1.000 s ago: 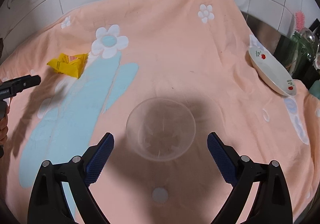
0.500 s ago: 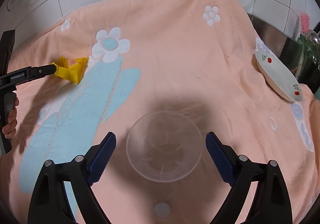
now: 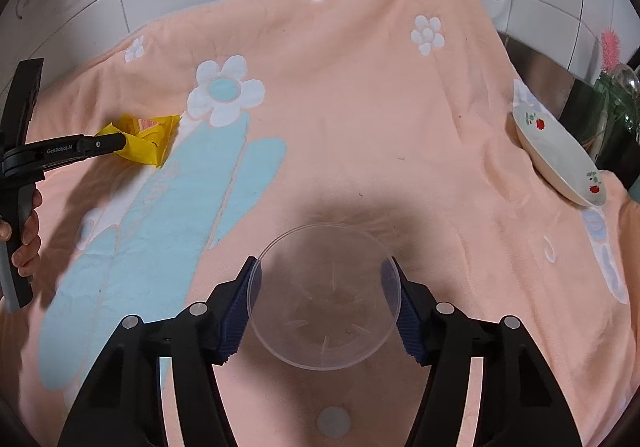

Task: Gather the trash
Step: 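Grasp the yellow wrapper with the left tool while the right tool grasps the clear cup, then carry the yellow wrapper and clear cup over the green basket with both tools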

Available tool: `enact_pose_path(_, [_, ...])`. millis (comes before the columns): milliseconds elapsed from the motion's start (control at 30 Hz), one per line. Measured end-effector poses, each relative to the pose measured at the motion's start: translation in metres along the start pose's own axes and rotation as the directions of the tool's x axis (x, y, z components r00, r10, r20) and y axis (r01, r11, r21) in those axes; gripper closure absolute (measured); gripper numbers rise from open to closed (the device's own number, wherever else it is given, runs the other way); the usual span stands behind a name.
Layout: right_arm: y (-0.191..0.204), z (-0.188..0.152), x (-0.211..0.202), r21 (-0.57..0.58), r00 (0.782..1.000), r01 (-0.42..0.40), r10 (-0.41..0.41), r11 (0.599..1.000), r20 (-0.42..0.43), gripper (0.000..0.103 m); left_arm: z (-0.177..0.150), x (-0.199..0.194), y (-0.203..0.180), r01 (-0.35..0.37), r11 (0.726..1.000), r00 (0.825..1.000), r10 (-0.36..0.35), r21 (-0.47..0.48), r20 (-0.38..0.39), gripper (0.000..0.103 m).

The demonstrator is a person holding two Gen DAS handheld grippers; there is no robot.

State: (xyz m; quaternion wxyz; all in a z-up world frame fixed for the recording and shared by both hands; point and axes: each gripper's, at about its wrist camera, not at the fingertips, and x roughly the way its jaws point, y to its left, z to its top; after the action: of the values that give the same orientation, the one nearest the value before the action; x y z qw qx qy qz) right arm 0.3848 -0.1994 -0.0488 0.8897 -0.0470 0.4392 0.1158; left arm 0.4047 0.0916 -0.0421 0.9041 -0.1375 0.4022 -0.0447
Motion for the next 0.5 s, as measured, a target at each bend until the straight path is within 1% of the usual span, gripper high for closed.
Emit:
enact_pose_path(33, [0.001, -0.001, -0.002, 0.003, 1.0, -0.006, 0.006, 1.0, 0.001, 0.043, -0.001, -0.003, 0.001, 0.007, 1.0, 1.0, -0.007, -0.004, 0.003, 0.092])
enact_pose_path(233, [0.009, -0.013, -0.02, 0.004, 1.0, -0.02, 0.02, 1.0, 0.019, 0.043, -0.015, -0.028, 0.0, 0.052, 0.999, 0.999, -0.052, 0.005, 0.012, 0.094])
enact_pose_path(500, [0.017, -0.04, -0.066, -0.005, 0.999, -0.026, 0.026, 1.0, 0.045, 0.043, -0.045, -0.072, -0.017, 0.114, 0.992, 0.993, -0.115, 0.043, 0.008, 0.094])
